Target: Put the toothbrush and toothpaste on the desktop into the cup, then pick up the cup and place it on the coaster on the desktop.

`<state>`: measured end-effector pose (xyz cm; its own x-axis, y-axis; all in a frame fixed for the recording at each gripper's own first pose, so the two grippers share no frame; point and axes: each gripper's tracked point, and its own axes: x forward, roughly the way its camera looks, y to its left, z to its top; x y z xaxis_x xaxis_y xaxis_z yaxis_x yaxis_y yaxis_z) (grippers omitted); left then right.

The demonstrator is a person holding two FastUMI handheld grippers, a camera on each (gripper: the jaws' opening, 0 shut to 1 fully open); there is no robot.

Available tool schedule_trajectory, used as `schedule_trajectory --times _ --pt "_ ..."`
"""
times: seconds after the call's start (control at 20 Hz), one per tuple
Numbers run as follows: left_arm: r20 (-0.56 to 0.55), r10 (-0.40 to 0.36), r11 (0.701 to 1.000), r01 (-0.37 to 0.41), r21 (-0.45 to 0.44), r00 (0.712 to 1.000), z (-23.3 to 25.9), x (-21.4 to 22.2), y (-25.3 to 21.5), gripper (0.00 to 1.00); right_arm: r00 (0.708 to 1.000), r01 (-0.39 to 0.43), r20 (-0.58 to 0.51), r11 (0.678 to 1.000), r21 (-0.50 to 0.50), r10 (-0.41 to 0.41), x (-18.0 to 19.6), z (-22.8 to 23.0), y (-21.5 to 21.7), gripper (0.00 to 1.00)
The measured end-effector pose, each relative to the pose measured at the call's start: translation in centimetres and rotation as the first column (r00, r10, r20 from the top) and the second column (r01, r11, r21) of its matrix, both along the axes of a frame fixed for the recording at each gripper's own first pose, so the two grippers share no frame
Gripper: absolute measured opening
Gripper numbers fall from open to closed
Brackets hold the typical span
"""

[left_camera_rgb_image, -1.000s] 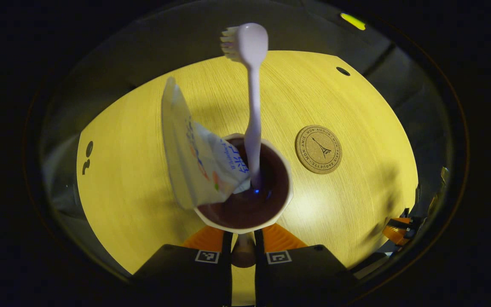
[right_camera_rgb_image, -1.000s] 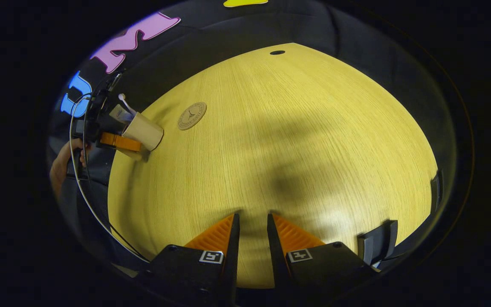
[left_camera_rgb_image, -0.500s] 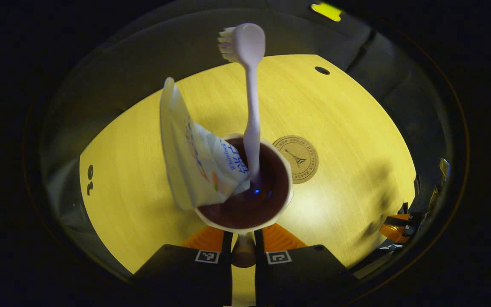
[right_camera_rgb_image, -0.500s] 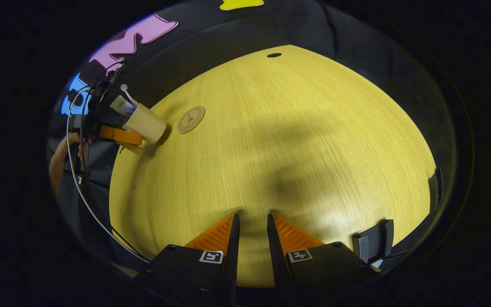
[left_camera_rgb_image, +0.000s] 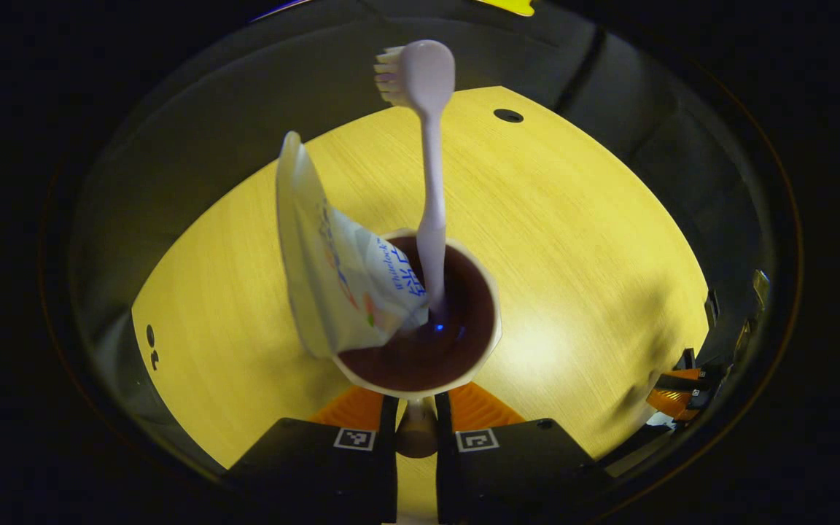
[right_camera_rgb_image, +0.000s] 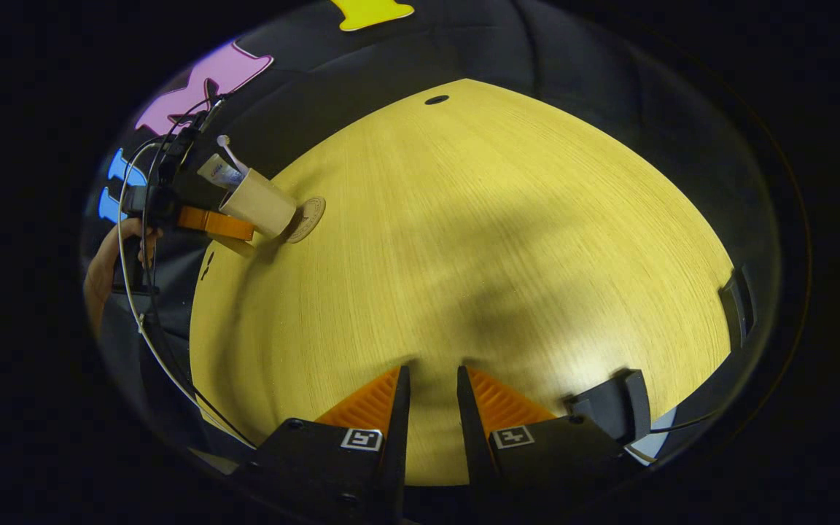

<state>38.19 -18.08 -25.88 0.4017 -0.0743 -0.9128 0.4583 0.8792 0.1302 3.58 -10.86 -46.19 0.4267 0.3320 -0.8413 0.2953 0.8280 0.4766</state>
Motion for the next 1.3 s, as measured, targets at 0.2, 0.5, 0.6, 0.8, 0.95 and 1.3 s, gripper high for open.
schedule_trajectory --times 0.2,0.5,0.6,0.8,0.95,1.3 --pt "-0.009 -0.021 1.0 0.021 0.01 1.0 -0.6 0.3 -1.6 0.26 1.0 0.02 -0.009 1.0 0.001 -0.02 -0.2 -0.2 -1.3 0.39" --pt "-0.014 -0.021 0.999 0.021 0.034 1.0 -1.3 0.8 -2.1 0.26 0.999 0.028 -0.018 1.0 0.007 -0.027 -0.5 -0.5 -2.1 0.4" --pt "-0.02 -0.015 0.999 0.016 0.036 1.0 -1.6 0.8 -2.1 0.26 1.0 0.025 -0.018 1.0 0.009 -0.025 -0.6 -0.6 -2.1 0.39" --pt "-0.024 -0.008 0.999 0.009 0.045 1.0 -1.7 1.0 -2.0 0.25 0.999 0.027 -0.02 1.0 0.016 -0.026 -0.5 -0.6 -2.1 0.4" --pt "-0.026 -0.001 0.999 0.003 0.052 1.0 -2.0 0.9 -2.0 0.25 1.0 0.023 -0.018 1.0 0.021 -0.022 -0.4 -0.8 -1.9 0.4" --pt "0.001 -0.008 0.998 0.008 0.062 1.0 -1.0 1.2 -0.9 0.49 1.0 0.018 -0.021 0.999 0.026 -0.018 -0.4 -0.9 -1.7 0.39"
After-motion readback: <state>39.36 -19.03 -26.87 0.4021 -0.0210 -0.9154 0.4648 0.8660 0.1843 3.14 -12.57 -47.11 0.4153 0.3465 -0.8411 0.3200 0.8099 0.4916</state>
